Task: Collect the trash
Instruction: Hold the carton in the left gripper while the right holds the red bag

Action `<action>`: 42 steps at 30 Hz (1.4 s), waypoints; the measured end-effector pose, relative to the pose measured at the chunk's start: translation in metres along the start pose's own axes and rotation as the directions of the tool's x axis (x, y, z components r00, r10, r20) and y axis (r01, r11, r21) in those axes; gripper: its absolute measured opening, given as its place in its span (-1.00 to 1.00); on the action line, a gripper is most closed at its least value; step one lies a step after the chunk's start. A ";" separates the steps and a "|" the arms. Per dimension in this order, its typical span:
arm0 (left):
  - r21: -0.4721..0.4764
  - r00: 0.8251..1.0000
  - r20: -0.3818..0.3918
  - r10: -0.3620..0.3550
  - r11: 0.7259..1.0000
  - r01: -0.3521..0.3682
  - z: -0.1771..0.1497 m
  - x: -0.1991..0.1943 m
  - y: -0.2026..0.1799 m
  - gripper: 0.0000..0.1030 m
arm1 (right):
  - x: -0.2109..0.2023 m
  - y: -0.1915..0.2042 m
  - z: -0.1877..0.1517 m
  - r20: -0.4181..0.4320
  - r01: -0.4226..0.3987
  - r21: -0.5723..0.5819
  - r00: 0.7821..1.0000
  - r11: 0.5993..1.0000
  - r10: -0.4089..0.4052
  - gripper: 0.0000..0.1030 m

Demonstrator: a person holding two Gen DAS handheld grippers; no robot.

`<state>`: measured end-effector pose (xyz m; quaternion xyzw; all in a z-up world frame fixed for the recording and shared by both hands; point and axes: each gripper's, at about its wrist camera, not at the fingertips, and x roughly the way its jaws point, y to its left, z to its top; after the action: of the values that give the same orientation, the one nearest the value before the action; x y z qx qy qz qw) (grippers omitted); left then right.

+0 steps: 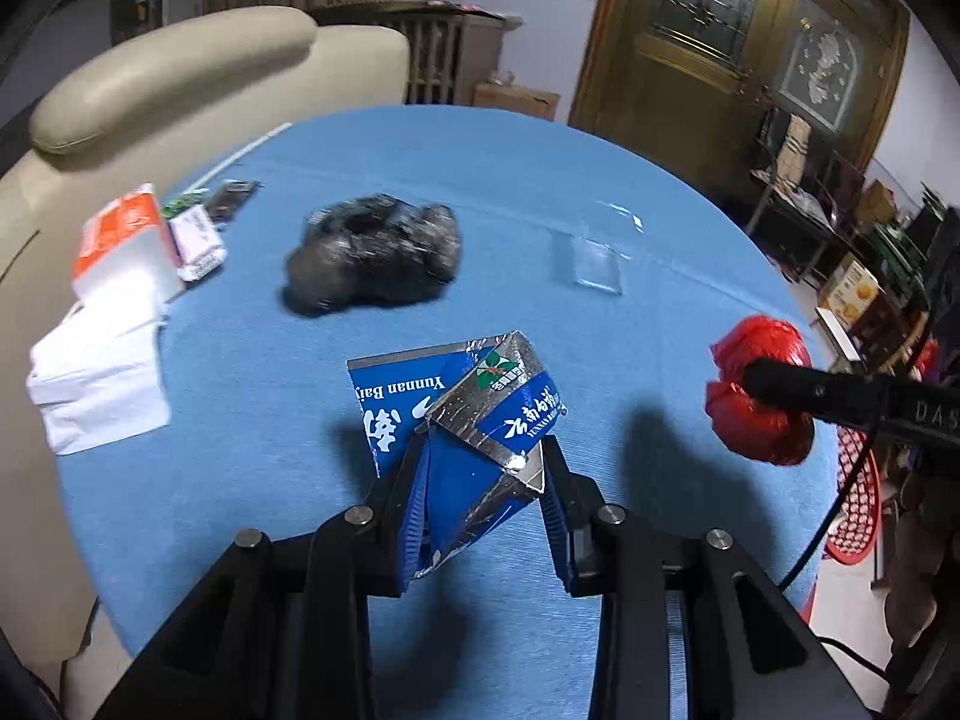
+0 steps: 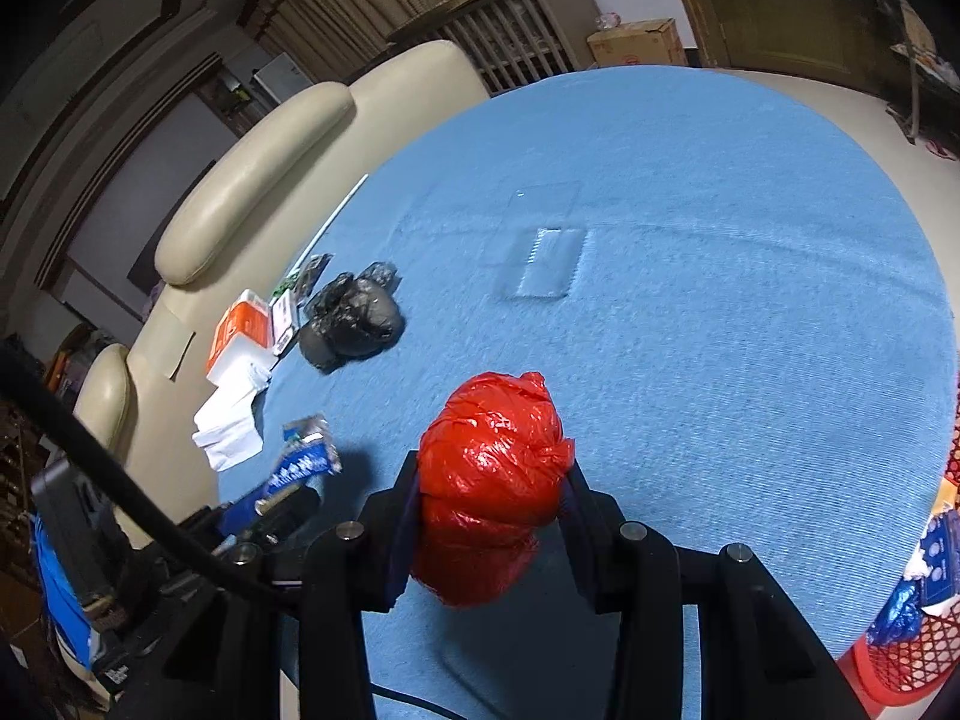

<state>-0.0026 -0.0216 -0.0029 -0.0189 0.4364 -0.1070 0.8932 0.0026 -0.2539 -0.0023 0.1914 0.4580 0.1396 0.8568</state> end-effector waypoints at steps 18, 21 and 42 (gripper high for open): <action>-0.071 0.996 0.043 0.078 0.995 -0.075 0.003 -0.016 0.026 -0.30 | 0.007 0.013 0.000 0.000 -0.024 -0.026 1.000 0.999 0.024 -0.13; -0.079 0.996 0.044 0.083 0.994 -0.080 0.003 -0.016 0.028 -0.30 | 0.008 0.017 0.000 -0.003 -0.029 -0.032 1.000 0.999 0.028 -0.13; -0.106 0.993 0.062 0.098 0.990 -0.091 0.010 -0.020 0.036 -0.30 | 0.004 0.032 0.006 0.032 -0.012 -0.092 0.999 0.996 0.015 -0.13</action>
<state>0.0000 0.0174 0.0138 -0.0479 0.4114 -0.0411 0.9093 0.0077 -0.2247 0.0129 0.1573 0.4356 0.1628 0.8712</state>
